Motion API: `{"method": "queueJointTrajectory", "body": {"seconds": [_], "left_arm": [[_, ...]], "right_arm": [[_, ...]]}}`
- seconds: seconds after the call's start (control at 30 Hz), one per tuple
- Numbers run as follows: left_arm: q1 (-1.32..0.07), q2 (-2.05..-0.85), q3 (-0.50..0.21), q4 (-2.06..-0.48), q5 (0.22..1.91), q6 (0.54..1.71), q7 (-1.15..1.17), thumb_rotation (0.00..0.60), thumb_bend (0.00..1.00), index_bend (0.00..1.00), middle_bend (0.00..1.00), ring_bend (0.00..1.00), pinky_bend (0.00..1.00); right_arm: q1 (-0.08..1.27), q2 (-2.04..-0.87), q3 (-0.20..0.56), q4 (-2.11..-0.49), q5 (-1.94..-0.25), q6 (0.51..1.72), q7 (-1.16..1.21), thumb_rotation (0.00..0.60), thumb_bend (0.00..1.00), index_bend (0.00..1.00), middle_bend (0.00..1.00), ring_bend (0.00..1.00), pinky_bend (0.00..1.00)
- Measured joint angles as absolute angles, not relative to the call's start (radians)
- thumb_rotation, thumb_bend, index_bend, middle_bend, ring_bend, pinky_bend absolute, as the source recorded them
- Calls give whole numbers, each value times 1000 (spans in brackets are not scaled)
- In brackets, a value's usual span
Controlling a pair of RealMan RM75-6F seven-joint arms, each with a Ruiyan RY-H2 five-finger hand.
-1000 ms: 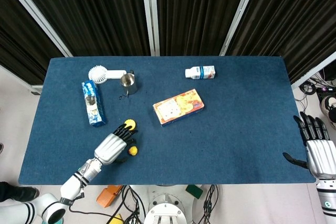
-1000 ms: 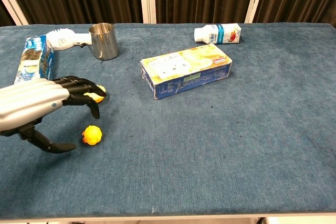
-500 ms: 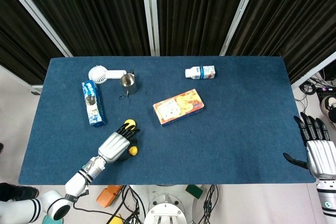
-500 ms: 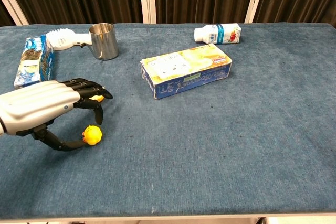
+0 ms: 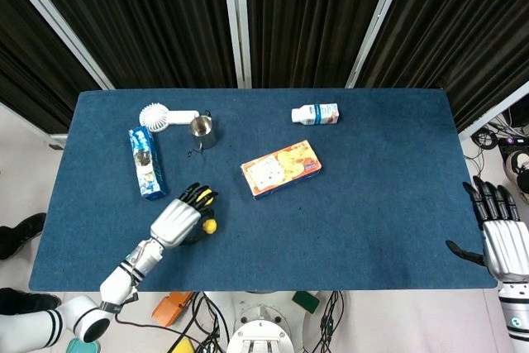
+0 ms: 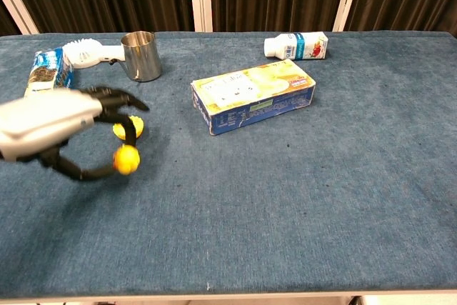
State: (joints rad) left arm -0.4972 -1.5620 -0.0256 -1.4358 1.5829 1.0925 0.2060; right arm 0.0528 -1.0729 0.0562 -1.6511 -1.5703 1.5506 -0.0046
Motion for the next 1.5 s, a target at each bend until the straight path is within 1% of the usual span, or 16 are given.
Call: {"method": "queueJointTrajectory", "body": {"seconds": [0.23,0.43,0.83,1.0,1.27,1.4,1.5], "left_arm": [[-533,-1566,-113,-1420,1465,1066,198,600,390,522,91,0,2],[-565,-1598,-147,-1370,1372,1015,231,600,376,518,91,0,1],[-577,-1623,-136,-1323,1323,998,229,600,369,493,91,0,1],[-581,-1627,-131,-1317,1320,1002,227,600,353,442,91,0,1],[-574,-1611,-119,-1335,1330,1029,229,600,345,290,73,0,1],[-559,-1584,-113,-1368,1347,1069,224,600,335,275,72,0,1],[-536,-1548,-107,-1404,1367,1121,215,600,326,275,72,0,1]], "right_arm": [[48,-1075,56,-1645,-1565,1553,3,600,147,0,37,0,60],[43,-1075,55,-1640,-1562,1556,8,600,147,0,37,0,60],[46,-1074,57,-1646,-1563,1551,0,600,147,0,37,0,60],[46,-1072,58,-1650,-1561,1551,-4,600,147,0,37,0,60],[45,-1069,58,-1656,-1565,1553,-8,600,147,0,37,0,60],[45,-1068,58,-1659,-1568,1555,-9,600,147,0,37,0,60],[43,-1066,57,-1659,-1568,1558,-8,600,147,0,37,0,60]]}}
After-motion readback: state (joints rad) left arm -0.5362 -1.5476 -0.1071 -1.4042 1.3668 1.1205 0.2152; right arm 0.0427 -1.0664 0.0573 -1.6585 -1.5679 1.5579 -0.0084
